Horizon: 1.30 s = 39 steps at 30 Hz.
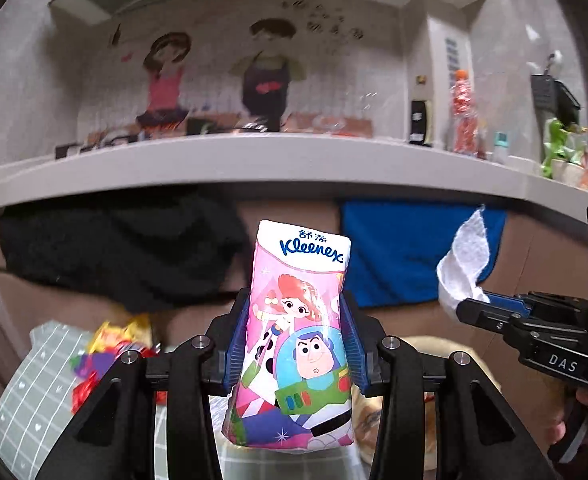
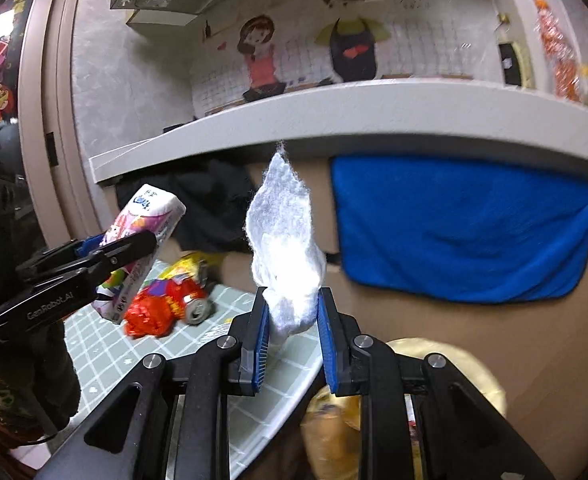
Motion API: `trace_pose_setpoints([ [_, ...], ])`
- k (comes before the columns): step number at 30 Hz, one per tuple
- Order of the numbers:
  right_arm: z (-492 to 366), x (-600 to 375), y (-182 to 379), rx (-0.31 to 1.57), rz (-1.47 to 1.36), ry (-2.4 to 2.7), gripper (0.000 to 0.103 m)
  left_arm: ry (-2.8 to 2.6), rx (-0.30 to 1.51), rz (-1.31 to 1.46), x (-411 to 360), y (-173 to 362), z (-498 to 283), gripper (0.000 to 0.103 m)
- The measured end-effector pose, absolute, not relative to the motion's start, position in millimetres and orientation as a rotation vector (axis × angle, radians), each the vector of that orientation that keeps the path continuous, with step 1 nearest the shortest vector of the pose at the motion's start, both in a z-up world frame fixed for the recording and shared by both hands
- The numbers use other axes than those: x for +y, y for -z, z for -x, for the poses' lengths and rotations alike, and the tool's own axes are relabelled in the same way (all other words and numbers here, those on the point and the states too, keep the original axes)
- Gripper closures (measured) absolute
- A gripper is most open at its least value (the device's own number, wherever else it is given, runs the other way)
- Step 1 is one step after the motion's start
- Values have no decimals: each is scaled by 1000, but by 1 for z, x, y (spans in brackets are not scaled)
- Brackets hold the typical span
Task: Collect trash
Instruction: 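Lift the tissue pack and white tissue and carry both over the yellow bin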
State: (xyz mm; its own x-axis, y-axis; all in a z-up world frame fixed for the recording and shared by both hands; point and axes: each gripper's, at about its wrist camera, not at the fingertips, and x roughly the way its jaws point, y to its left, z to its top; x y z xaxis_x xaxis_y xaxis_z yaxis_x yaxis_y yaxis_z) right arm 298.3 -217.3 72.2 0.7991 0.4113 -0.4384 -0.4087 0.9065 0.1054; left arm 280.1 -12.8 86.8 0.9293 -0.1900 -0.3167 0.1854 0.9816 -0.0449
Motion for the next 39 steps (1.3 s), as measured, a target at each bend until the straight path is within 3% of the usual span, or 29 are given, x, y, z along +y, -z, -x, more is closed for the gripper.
trace_pose_setpoints([
  [14,-295,-282,-74,469,-17,-306,82,314,333,45,-80,-84,-303,59],
  [39,-321,-334,-28,558,-119,-236,81,387,532,76,-131,-7,-353,59],
])
